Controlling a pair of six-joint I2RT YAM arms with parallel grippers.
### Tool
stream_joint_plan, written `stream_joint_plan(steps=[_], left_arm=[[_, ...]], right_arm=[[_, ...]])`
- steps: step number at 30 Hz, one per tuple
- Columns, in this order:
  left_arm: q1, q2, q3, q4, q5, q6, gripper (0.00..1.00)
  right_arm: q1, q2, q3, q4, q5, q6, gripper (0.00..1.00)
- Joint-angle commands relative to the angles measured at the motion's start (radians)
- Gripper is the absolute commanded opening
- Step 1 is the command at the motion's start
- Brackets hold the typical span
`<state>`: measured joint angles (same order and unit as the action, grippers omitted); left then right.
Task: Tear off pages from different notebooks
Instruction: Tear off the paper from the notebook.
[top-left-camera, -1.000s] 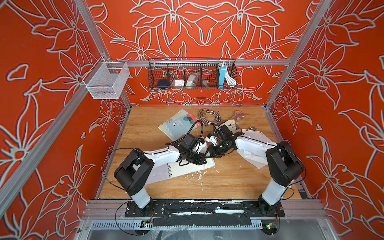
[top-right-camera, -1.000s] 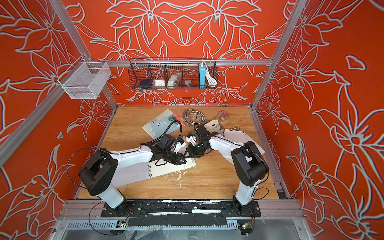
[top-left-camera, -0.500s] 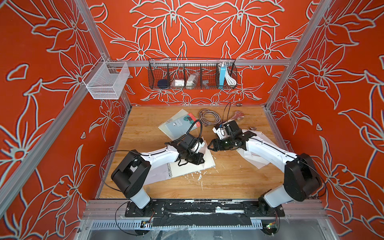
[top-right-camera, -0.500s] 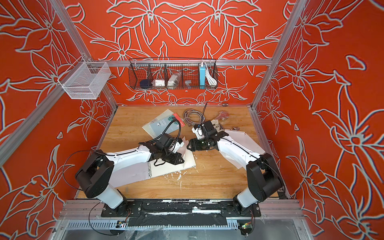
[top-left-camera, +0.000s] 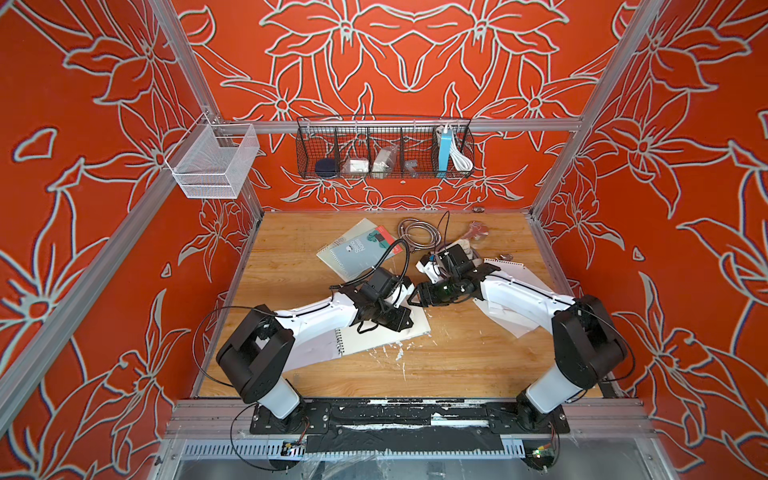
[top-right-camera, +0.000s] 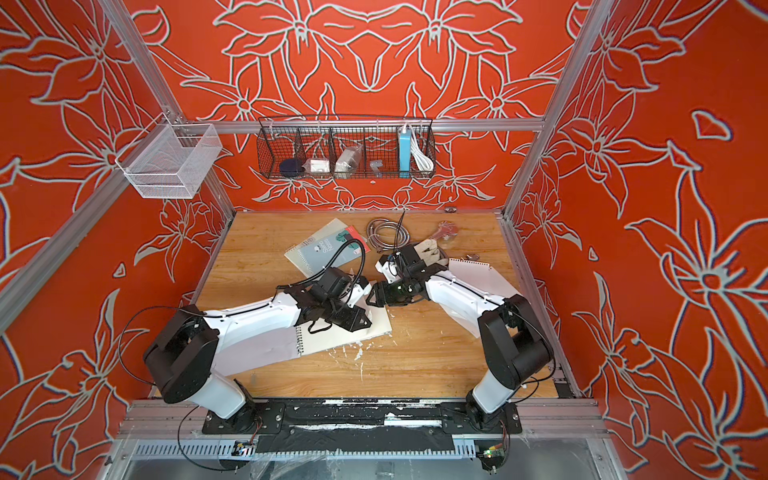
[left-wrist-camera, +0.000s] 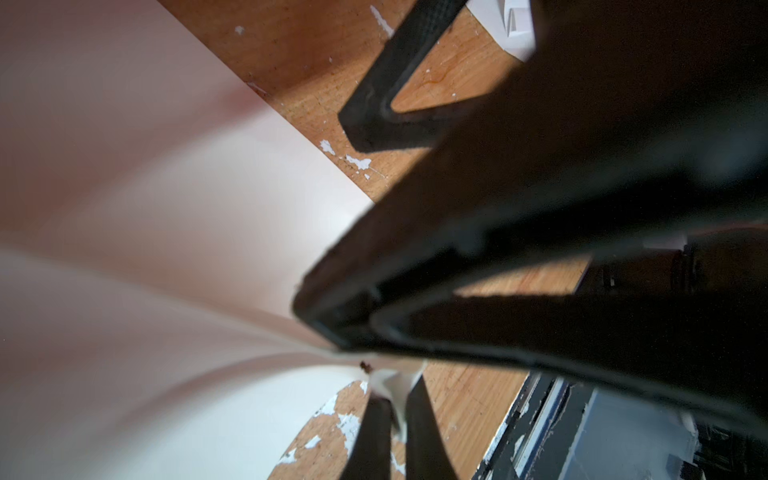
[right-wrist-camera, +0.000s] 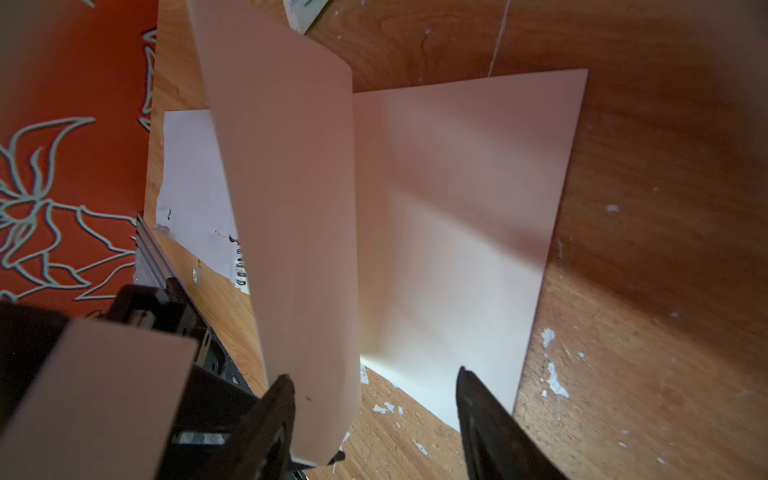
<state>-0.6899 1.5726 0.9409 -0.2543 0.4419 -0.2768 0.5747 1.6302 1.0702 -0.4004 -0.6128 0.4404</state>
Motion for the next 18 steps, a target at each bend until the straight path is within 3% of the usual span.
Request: stream_joint_plan(steps=[1,9,18], left_arm=[[-0.008,-0.006,0.026,-0.014,-0.002,0.025,0.0],[-0.008,-0.001,0.017,-0.019,-0.031,0.033,0.0],[-0.007,0.006,0.009,-0.015,-0.031,0.033,0.0]], right_arm=[[0.017,0.032,0.032,0.002,-0.031,0.008,0.63],[0.014,-0.039,0.004,0.017,0.024,0.006,0.64],[0.006,-0.056,0.004,0.019,0.004,0.001,0.64]])
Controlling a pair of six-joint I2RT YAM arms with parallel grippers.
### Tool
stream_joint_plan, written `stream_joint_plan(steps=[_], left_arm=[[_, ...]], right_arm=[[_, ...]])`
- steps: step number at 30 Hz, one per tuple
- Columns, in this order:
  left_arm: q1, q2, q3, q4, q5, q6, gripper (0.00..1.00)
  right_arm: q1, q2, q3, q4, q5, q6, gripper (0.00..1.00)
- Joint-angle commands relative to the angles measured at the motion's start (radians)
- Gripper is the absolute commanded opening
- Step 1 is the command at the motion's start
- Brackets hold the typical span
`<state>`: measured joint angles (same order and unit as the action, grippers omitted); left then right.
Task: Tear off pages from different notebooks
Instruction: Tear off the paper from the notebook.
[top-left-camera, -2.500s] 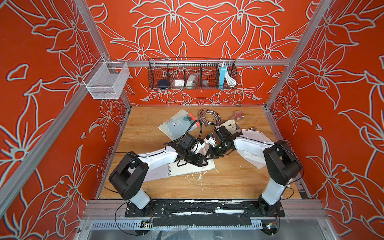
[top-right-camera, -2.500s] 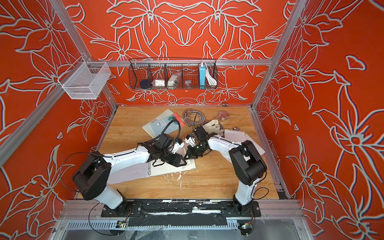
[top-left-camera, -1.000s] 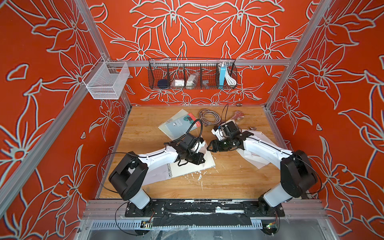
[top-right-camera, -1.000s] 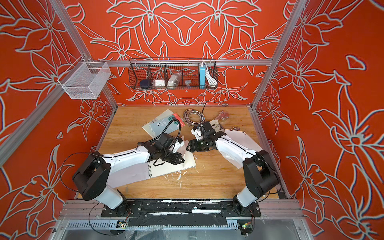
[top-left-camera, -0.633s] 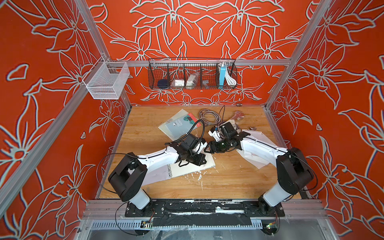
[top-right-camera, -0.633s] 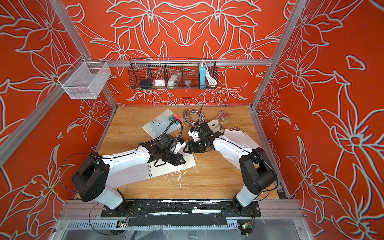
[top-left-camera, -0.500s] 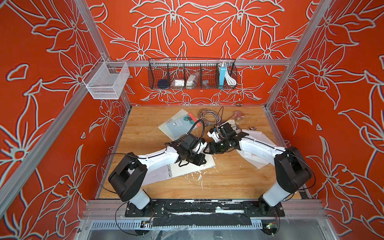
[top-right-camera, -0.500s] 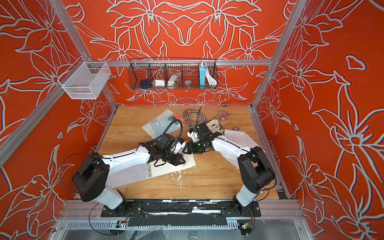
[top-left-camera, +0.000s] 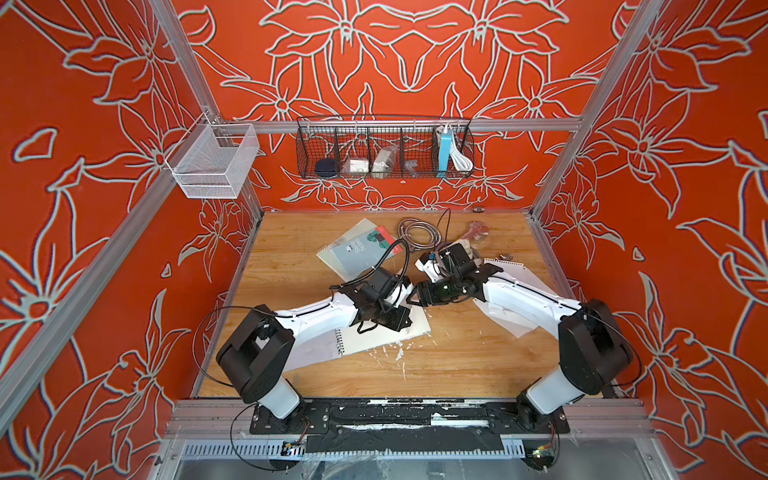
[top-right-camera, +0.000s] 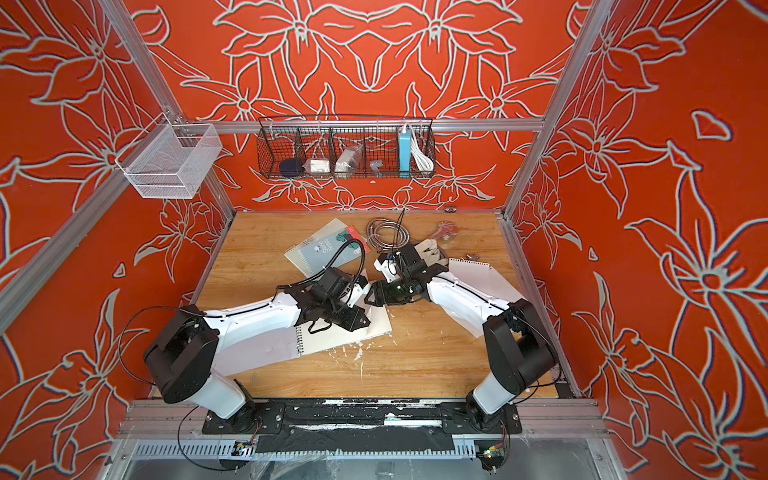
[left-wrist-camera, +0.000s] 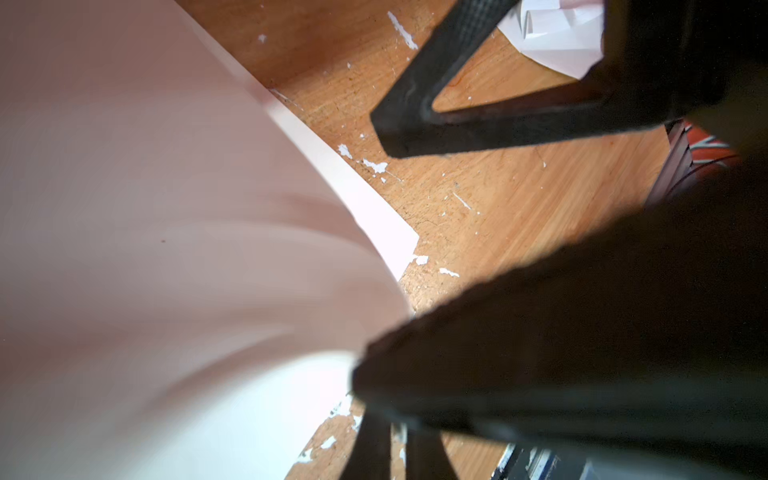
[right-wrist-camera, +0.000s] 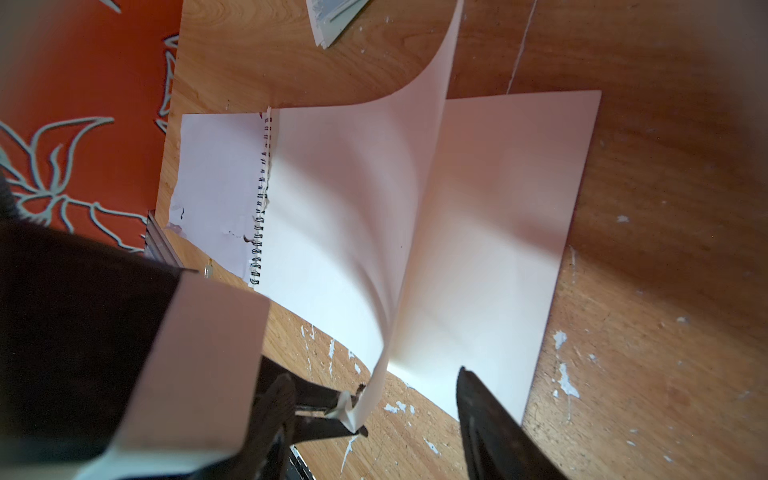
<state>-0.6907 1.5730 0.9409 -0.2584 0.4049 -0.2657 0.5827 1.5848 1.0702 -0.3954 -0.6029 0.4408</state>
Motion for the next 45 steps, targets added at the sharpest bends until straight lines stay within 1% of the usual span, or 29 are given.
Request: stream_joint_plan(steps=[1,4,8,13,17,18,19,20,21,22,23,24,25,26,28,29,30,31,33,34,37,38,40,43,45], left_arm=[[-0.006,0.003,0.009,-0.01,0.006,0.023,0.0],[-0.006,-0.006,0.014,-0.008,0.007,0.025,0.0],[-0.006,-0.003,0.023,-0.009,0.02,0.03,0.0],[-0.007,-0.001,0.043,0.0,0.033,0.022,0.0],[-0.009,-0.014,0.071,0.004,0.035,0.027,0.0],[-0.009,-0.016,0.079,0.002,0.036,0.029,0.0],[-0.009,-0.017,0.088,-0.003,0.037,0.032,0.0],[-0.009,-0.019,0.095,-0.009,0.035,0.035,0.0],[-0.009,-0.02,0.1,-0.016,0.03,0.034,0.03],[-0.01,-0.023,0.101,-0.023,0.027,0.036,0.09],[-0.005,-0.029,0.097,-0.027,0.027,0.036,0.12],[-0.004,-0.039,0.086,-0.028,0.032,0.038,0.19],[0.002,-0.052,0.07,-0.028,0.033,0.032,0.32],[0.011,-0.067,0.052,-0.022,0.04,0.023,0.37],[0.041,-0.112,0.006,-0.012,0.058,-0.011,0.38],[0.056,-0.135,-0.016,-0.012,0.051,-0.027,0.41],[0.07,-0.165,-0.043,-0.013,0.046,-0.039,0.58],[0.079,-0.197,-0.066,-0.02,0.043,-0.043,0.66],[0.084,-0.245,-0.092,-0.057,0.012,-0.045,0.72],[0.083,-0.264,-0.103,-0.081,-0.002,-0.049,0.75],[0.084,-0.311,-0.134,-0.136,-0.067,-0.074,0.8],[0.086,-0.324,-0.142,-0.151,-0.089,-0.081,0.82],[0.088,-0.355,-0.168,-0.167,-0.119,-0.104,0.84],[0.089,-0.399,-0.206,-0.171,-0.164,-0.145,0.84],[0.089,-0.421,-0.226,-0.177,-0.204,-0.175,0.84]], right_arm=[[-0.003,-0.003,0.004,0.011,-0.008,0.002,0.64],[-0.002,0.023,-0.005,0.017,-0.03,0.005,0.64],[0.006,0.061,-0.009,0.057,-0.095,0.007,0.64],[0.042,0.149,0.057,0.015,-0.116,-0.026,0.64],[0.058,0.194,0.066,0.021,-0.134,-0.031,0.62],[0.058,0.201,0.068,0.023,-0.142,-0.032,0.58],[0.057,0.207,0.068,0.03,-0.15,-0.029,0.48],[0.055,0.213,0.072,0.033,-0.162,-0.029,0.34],[0.055,0.218,0.078,0.034,-0.175,-0.031,0.15],[0.055,0.223,0.086,0.031,-0.187,-0.032,0.0],[0.054,0.228,0.096,0.029,-0.2,-0.03,0.0],[0.05,0.232,0.108,0.024,-0.215,-0.027,0.0],[0.046,0.236,0.12,0.02,-0.226,-0.018,0.0],[0.04,0.24,0.13,0.017,-0.233,-0.004,0.0],[0.024,0.248,0.143,0.039,-0.266,0.038,0.0],[0.015,0.251,0.147,0.05,-0.274,0.068,0.0],[0.004,0.256,0.151,0.07,-0.288,0.105,0.0],[-0.007,0.263,0.151,0.097,-0.309,0.151,0.0],[-0.023,0.276,0.149,0.171,-0.348,0.253,0.0],[-0.027,0.282,0.149,0.206,-0.359,0.304,0.0],[-0.03,0.293,0.198,0.147,-0.35,0.326,0.0],[-0.033,0.292,0.199,0.173,-0.365,0.353,0.0],[-0.043,0.291,0.185,0.258,-0.384,0.46,0.0],[-0.056,0.291,0.174,0.361,-0.395,0.611,0.0],[-0.062,0.286,0.177,0.382,-0.39,0.663,0.0]])
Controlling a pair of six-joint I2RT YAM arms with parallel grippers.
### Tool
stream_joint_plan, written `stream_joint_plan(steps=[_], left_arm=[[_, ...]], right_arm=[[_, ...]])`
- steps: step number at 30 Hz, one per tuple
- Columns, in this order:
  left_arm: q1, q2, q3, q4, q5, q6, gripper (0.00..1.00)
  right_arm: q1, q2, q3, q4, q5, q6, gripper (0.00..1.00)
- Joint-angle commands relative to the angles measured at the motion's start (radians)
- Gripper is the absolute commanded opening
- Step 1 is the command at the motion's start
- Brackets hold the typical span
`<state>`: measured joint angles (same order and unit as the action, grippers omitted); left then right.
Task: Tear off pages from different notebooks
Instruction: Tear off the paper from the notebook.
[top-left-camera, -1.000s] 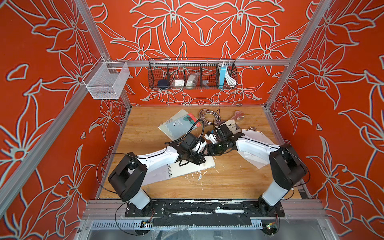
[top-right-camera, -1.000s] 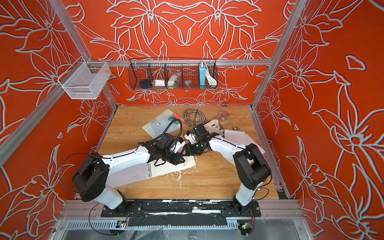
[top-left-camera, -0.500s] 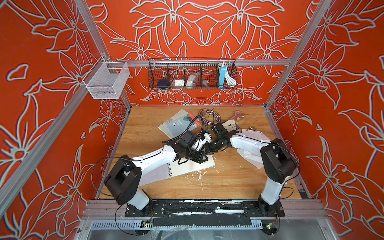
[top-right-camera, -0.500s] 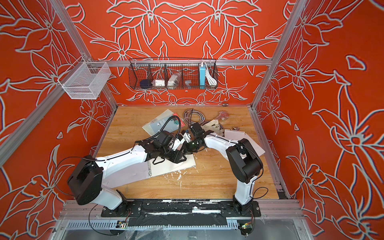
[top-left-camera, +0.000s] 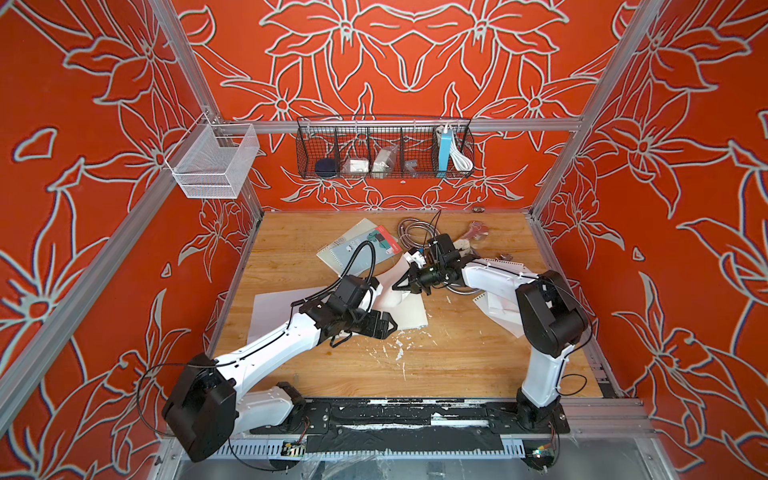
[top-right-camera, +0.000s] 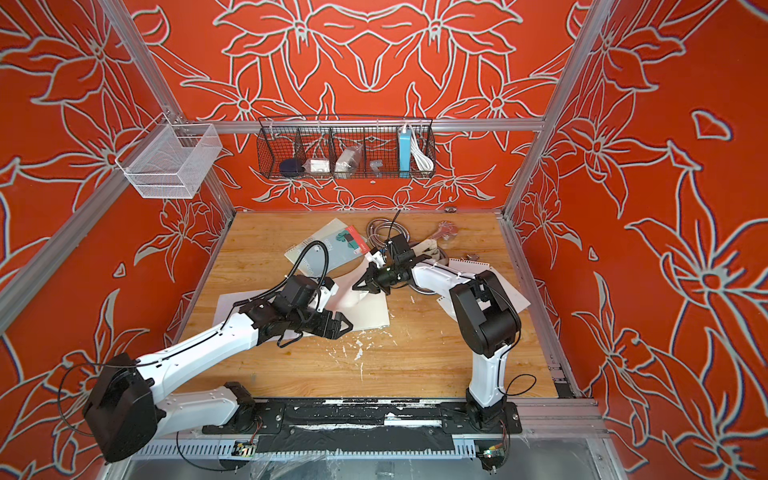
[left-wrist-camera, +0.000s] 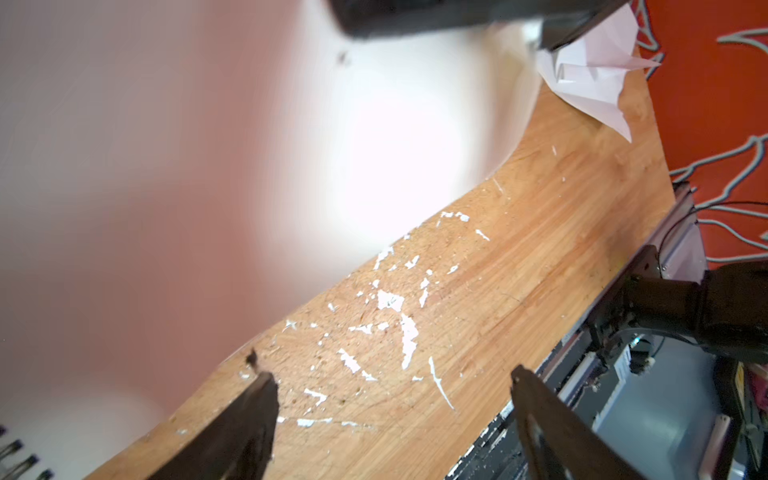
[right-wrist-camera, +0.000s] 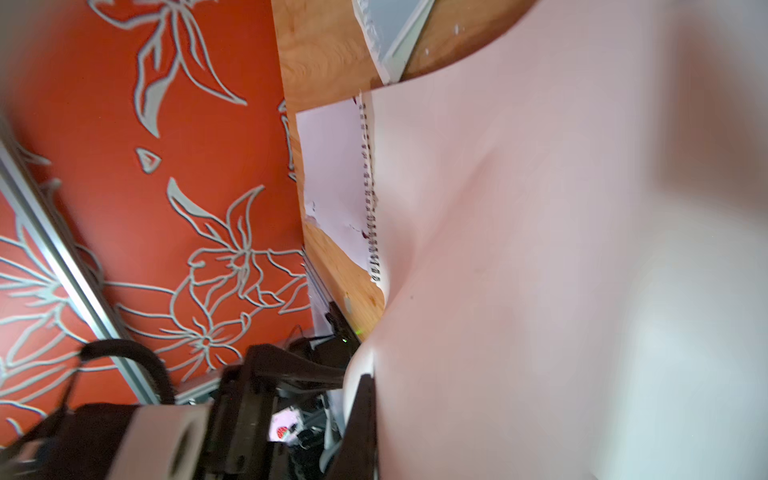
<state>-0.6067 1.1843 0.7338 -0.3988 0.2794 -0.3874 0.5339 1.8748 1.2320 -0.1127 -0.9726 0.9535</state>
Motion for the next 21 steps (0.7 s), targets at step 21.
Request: stream_joint_plan(steps=[21], left_arm=[[0.024,-0.142,-0.29,0.255,-0.234,-0.406,0.86]], right_arm=[[-0.054,-0.098,-0.075,0.44,0.108,0.66,0.0]])
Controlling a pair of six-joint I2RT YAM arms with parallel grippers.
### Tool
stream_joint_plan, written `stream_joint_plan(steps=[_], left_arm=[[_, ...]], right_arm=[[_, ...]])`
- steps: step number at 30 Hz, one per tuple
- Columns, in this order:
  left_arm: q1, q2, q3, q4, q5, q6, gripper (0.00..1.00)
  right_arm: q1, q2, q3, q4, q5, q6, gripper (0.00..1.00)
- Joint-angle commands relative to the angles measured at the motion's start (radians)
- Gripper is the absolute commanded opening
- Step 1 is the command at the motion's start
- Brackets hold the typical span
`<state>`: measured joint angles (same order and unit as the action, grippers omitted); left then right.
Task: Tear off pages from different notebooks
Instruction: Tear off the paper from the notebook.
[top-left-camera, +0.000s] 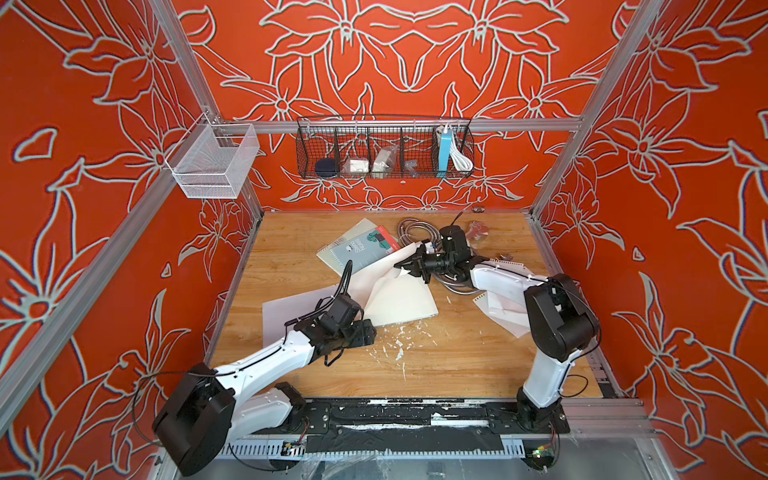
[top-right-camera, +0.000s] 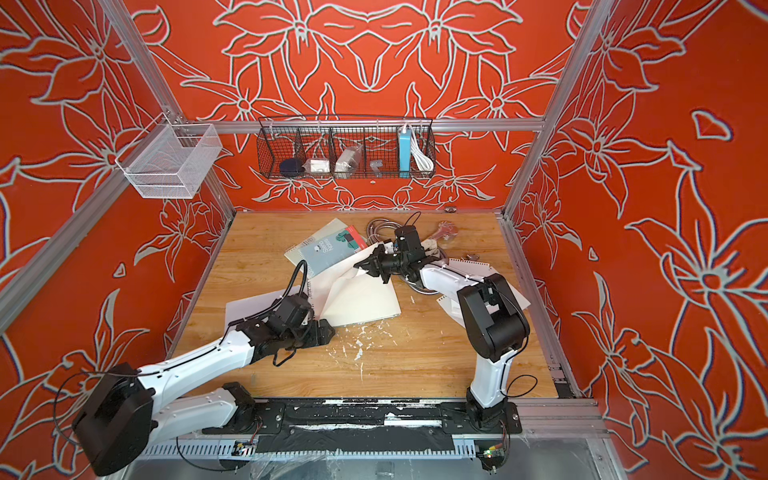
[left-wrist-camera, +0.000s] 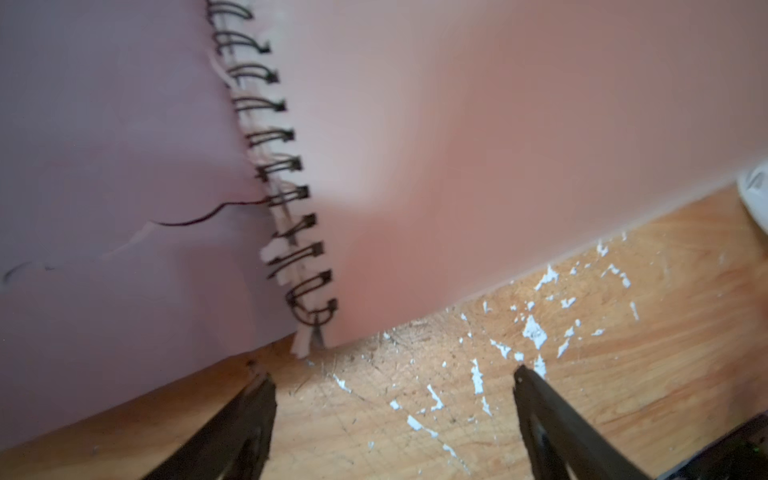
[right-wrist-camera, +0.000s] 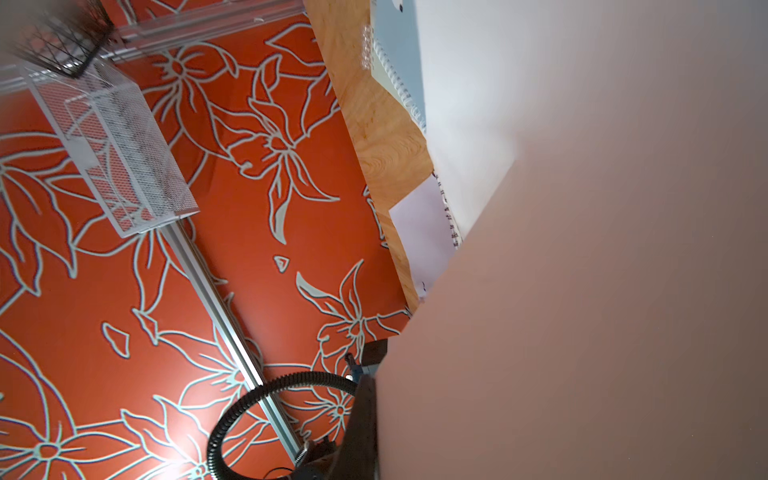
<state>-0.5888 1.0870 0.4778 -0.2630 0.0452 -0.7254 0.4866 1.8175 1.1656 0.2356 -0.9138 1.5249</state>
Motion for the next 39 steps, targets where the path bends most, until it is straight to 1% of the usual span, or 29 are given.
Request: stream_joint_plan(steps=[1,4,7,10,13,16,19,23,25,29,30,32,34,36,39], left_arm=[[0.006,-0.053,-0.044,0.139,0.005,-0.073,0.86],[0.006,-0.055,-0.056,0.198,0.036,-0.072,0.87],[0.003,-0.026,-0.055,0.256,0.07,-0.077,0.87],[0.001,0.019,-0.065,0.316,0.081,-0.105,0.86],[0.0,0.072,-0.071,0.366,0.067,-0.129,0.86],[-0.018,0.128,-0.054,0.398,0.028,-0.135,0.85],[-0.049,0.178,-0.019,0.393,-0.047,-0.135,0.77],[-0.054,0.206,0.006,0.399,-0.131,-0.135,0.7],[-0.054,0.203,0.016,0.408,-0.161,-0.118,0.69],[-0.053,0.199,0.043,0.428,-0.178,-0.073,0.68],[-0.052,0.206,0.05,0.43,-0.179,-0.066,0.65],[-0.049,0.229,0.068,0.43,-0.174,-0.054,0.48],[-0.048,0.251,0.084,0.422,-0.168,-0.046,0.35],[-0.047,0.258,0.091,0.412,-0.168,-0.04,0.27],[-0.046,0.243,0.094,0.392,-0.186,-0.025,0.18]], right_arm=[[-0.006,-0.041,-0.011,0.101,0.054,0.1,0.0],[-0.007,-0.044,-0.02,0.126,0.067,0.138,0.0],[-0.007,-0.052,-0.046,0.175,0.092,0.181,0.0],[-0.007,-0.06,-0.074,0.225,0.116,0.229,0.0],[-0.006,-0.071,-0.09,0.26,0.124,0.256,0.0],[-0.005,-0.085,-0.11,0.286,0.146,0.285,0.0],[-0.003,-0.101,-0.144,0.345,0.189,0.335,0.0],[0.017,-0.129,-0.177,0.371,0.228,0.371,0.0],[0.027,-0.143,-0.193,0.37,0.236,0.379,0.0],[0.05,-0.178,-0.238,0.347,0.264,0.387,0.0],[0.055,-0.184,-0.246,0.347,0.271,0.389,0.0],[0.063,-0.193,-0.26,0.341,0.278,0.39,0.0],[0.069,-0.2,-0.266,0.348,0.283,0.391,0.0],[0.071,-0.207,-0.272,0.351,0.291,0.393,0.0],[0.071,-0.217,-0.279,0.342,0.299,0.387,0.0]])
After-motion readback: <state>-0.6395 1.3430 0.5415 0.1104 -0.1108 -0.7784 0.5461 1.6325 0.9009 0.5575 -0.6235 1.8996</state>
